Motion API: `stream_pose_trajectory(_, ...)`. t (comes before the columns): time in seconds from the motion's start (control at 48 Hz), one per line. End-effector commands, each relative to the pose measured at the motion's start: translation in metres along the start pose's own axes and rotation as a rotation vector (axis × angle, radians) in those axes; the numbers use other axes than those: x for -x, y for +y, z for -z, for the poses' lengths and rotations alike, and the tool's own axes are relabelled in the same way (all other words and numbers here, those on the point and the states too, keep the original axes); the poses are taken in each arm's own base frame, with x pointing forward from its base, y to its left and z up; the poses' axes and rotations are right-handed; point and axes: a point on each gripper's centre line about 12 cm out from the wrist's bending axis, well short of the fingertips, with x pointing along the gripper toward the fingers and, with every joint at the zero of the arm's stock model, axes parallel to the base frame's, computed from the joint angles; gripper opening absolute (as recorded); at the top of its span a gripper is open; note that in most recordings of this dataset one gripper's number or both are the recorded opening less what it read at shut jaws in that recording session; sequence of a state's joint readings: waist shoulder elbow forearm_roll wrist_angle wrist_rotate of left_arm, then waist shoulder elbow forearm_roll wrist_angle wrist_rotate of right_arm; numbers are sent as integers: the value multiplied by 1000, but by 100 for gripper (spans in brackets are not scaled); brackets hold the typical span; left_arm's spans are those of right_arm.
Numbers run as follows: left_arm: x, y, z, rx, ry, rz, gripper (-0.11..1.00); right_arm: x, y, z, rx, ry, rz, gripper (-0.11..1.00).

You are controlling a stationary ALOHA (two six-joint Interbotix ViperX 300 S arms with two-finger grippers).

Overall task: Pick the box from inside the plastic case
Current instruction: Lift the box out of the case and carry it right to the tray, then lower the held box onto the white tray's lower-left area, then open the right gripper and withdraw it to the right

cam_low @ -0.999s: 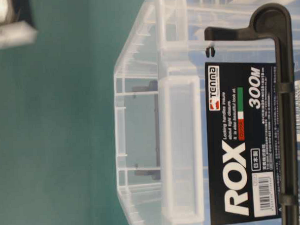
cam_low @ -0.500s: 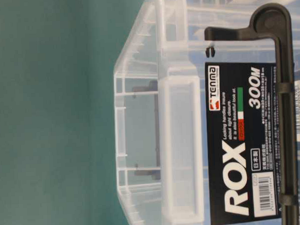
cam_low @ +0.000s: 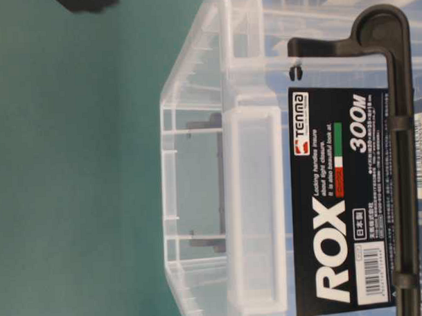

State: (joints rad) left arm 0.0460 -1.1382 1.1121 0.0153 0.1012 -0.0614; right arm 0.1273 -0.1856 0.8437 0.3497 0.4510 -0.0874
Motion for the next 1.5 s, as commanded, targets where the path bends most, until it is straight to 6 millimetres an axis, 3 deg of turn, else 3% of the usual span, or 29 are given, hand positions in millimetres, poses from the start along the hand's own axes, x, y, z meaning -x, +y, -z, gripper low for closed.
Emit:
stream_pose_trajectory(0.0,-2,0,-8,6,-15,-2,-4,-5,1,-8,15,-18,1,64)
stream_pose_trajectory(0.312,-2,0,-8,13,-14,-4,-4,-17,-2,-10,16,-24,15,64)
stream_pose_trajectory(1.02,-2,0,-8,13,-14,-4,-4,-20,-5,-9,-18,-50,22,63)
stream_pose_trajectory(1.062,-2,0,-8,13,-14,-4,-4,-20,-4,-11,-17,-56,22,67)
stream_pose_trajectory(1.187,-2,0,-8,14,-14,-4,-4,-20,-4,-12,-19,-63,22,92)
stream_pose_trajectory(1.478,-1,0,-9,14,-20,-2,-4,-17,-3,-19,-18,-90,19,91)
